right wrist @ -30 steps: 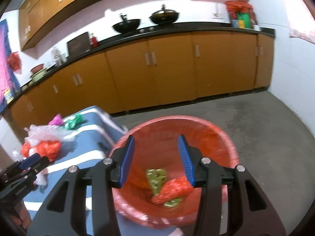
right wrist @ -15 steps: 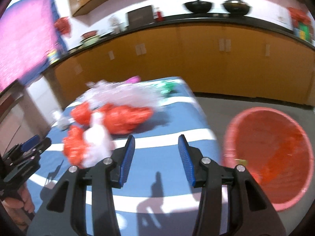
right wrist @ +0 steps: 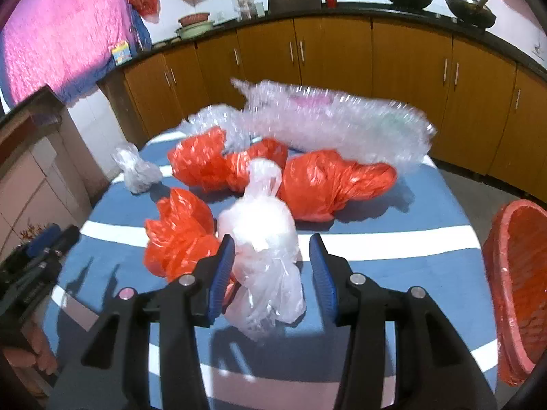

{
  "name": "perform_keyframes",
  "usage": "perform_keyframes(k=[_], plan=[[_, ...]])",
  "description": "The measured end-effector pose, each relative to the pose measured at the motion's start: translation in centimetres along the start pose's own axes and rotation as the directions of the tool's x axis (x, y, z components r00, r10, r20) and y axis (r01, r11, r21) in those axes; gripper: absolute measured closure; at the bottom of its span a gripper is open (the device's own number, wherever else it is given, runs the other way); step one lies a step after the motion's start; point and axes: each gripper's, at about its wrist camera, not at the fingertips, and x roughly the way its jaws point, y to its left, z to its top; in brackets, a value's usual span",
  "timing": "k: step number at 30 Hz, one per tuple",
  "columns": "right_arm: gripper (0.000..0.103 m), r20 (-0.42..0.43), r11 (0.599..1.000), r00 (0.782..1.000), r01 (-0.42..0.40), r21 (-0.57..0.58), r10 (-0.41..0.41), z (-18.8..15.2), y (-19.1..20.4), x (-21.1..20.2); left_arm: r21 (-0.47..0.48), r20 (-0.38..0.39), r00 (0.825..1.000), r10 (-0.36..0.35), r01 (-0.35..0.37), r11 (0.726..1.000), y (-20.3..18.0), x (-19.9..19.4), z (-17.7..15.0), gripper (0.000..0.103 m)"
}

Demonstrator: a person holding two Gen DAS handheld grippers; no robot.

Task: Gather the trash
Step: 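Return to the table and grasp a clear bag with the right tool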

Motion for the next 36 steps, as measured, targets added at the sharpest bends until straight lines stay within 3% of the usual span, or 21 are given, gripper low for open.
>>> perform_keyframes(k=[8,11,16,23,30,36], plan=[[0.058,-0.042,1.0,0.999,0.016,-0.007,-0.016,-0.5,-0.1,1.9,-0.015,-0.012,0.999,-0.032,0.032,0.999,-0.4,0.5,0.0,0.04],[0.076,-0.05,1.0,0.999,0.013,-0.005,-0.013,-0.7,-0.3,2.1,-0.018,-0.016,0.998,-0.053,0.052,0.998,-1.1,0.6,0.0,0.04],[0.087,-0.019,1.0,1.0,0.018,-0.022,-0.019,-1.1,-0.7,1.3,-0.025,-0.021,0.995,-0.092,0.092,0.995,-2.5,0.7,0.2,0.038],[0.089,0.051,0.999,0.998,0.032,-0.04,-0.03,-1.6,-2.0,-1.8,0.001,-0.019,0.986,-0.168,0.168,0.986,-5.6,0.4,0.3,0.032],[0.089,0.091,0.997,0.993,0.071,0.015,-0.072,-2.1,-4.9,-4.4,0.023,-0.045,0.97,-0.241,0.242,0.97,-9.5,0.9,0.6,0.027],[0.089,0.09,0.993,0.99,0.106,0.06,-0.111,-2.4,-7.3,-5.1,0.049,-0.092,0.968,-0.232,0.237,0.97,-12.0,2.5,0.3,0.027]])
